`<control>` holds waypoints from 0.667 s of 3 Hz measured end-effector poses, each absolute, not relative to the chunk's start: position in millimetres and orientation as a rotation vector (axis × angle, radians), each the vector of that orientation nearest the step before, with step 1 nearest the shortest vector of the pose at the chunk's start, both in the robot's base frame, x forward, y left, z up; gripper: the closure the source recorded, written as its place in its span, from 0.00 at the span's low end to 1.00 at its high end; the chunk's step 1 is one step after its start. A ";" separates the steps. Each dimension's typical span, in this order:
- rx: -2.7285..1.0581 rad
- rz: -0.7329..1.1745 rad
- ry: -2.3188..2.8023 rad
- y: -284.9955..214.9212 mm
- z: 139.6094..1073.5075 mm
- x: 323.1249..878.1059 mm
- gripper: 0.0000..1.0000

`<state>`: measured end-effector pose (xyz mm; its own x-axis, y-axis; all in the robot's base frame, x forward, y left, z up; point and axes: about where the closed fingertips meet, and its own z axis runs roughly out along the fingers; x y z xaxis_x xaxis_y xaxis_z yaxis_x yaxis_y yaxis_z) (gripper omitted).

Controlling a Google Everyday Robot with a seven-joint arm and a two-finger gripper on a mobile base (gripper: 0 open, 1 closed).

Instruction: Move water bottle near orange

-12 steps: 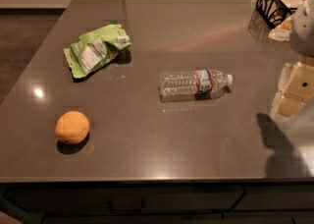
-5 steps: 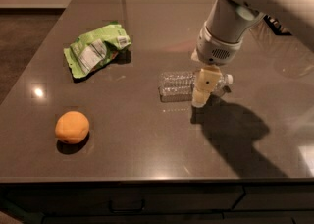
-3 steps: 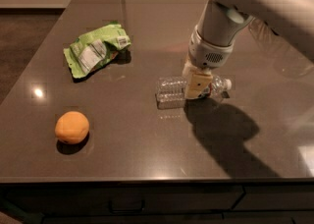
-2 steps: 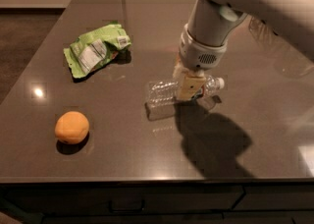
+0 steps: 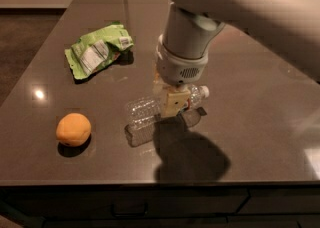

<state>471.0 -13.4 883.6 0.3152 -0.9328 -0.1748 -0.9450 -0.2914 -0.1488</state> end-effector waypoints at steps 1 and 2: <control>-2.404 0.095 1.680 3.0 878.4 458.4 1.00; -2.428 0.111 1.665 19.7 876.7 449.4 1.00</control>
Offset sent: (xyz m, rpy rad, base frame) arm -0.0311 0.0523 -0.0133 -0.0222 0.0596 0.0805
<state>449.4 19.7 876.7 0.3648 -0.9152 -0.1713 -0.9299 -0.3486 -0.1176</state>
